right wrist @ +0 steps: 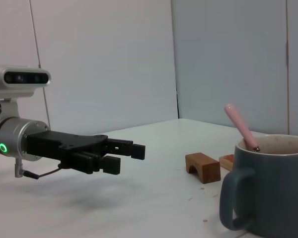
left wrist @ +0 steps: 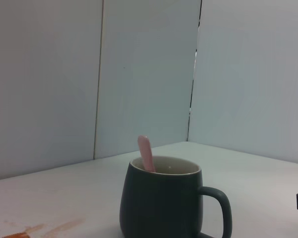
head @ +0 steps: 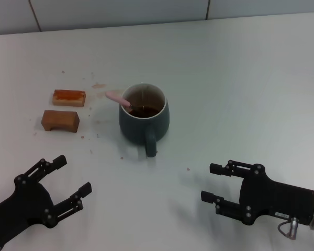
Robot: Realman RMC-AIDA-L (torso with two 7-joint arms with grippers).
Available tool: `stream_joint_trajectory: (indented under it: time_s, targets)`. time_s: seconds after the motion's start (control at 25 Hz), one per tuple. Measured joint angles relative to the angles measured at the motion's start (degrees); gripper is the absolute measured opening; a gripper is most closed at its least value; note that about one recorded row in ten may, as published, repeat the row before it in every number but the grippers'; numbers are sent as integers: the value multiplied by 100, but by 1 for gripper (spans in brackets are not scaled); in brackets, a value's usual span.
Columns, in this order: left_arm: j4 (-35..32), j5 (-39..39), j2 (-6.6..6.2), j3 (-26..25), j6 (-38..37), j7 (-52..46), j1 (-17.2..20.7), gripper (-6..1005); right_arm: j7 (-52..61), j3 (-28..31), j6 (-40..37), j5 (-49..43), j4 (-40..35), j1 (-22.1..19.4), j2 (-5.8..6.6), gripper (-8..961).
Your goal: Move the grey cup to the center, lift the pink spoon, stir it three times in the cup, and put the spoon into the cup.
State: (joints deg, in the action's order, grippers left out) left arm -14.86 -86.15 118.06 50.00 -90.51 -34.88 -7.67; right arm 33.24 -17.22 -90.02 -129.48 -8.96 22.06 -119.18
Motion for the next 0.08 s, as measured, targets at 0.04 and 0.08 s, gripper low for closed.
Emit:
stream_joint_trajectory:
  time_s: [0.04, 0.08]
  targets:
    - [1, 1, -4, 1, 0, -16, 1, 840, 2, 0, -4, 0, 0, -1, 0, 624]
    - [1, 1, -4, 1, 0, -16, 1, 840, 2, 0, -4, 0, 0, -1, 0, 624]
